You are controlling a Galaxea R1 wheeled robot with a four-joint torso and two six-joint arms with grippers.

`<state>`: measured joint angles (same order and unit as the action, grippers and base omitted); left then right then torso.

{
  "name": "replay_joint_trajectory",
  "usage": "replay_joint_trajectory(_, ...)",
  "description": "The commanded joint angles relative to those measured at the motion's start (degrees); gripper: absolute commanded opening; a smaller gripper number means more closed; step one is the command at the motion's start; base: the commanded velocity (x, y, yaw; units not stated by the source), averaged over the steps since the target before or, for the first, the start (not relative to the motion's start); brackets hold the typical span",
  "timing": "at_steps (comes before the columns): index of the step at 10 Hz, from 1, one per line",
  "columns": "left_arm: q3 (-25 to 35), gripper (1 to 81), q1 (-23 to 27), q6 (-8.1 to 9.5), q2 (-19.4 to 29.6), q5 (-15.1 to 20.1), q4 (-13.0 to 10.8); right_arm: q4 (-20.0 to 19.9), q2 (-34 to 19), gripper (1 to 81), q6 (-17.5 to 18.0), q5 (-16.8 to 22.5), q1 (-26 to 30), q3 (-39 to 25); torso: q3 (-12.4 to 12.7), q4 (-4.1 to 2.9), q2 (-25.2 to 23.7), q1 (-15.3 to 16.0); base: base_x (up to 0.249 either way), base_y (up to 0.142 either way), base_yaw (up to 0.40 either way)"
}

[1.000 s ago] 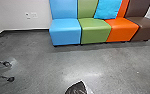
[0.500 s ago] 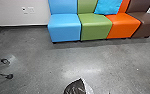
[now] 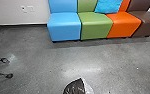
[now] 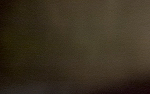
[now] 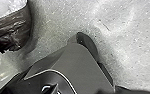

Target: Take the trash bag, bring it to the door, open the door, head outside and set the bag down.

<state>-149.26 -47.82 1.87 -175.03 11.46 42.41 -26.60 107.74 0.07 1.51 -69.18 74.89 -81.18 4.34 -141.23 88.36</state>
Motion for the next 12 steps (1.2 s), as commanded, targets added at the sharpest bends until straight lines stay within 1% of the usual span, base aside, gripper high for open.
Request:
replay_joint_trajectory(1,-0.9,81.1,4.6,0.16,0.1,1.5,0.2,-0.6,-3.6,81.1,0.0,4.9,1.9,-1.7,0.0,0.0,0.0,0.0,0.0,0.0,0.0)
replay_joint_trajectory(3,-0.5,81.1,4.6,0.07,0.5,2.0,0.2,-0.7,-3.7,81.1,0.0,4.8,1.9,-1.7,0.0,0.0,0.0,0.0,0.0,0.0,0.0)
replay_joint_trajectory(4,-0.5,1.0,4.5,0.07,0.5,2.0,0.1,-0.6,-3.7,81.1,0.0,4.9,1.9,-1.5,0.0,0.0,0.0,0.0,0.0,0.0,0.0)
replay_joint_trajectory(5,-0.4,1.0,4.5,0.07,0.5,2.1,-0.5,-0.7,-3.7,81.1,0.0,4.8,1.9,-1.3,0.0,0.0,0.0,0.0,0.0,0.0,0.0)
replay_joint_trajectory(8,-0.4,1.0,4.5,0.07,0.6,2.2,-1.0,-0.7,-3.6,81.1,0.0,4.9,2.1,-1.2,0.0,0.0,0.0,0.0,0.0,0.0,0.0)
replay_joint_trajectory(10,-0.4,1.0,4.4,0.07,0.6,2.2,-2.8,-0.6,-3.3,81.1,0.0,4.9,2.2,-1.2,0.0,0.0,0.0,0.0,0.0,0.0,0.0)
replay_joint_trajectory(12,-0.4,1.0,4.1,0.07,0.7,2.2,-3.5,-0.6,-3.3,81.1,0.0,4.9,2.2,-1.1,0.0,0.0,0.0,0.0,0.0,0.0,0.0)
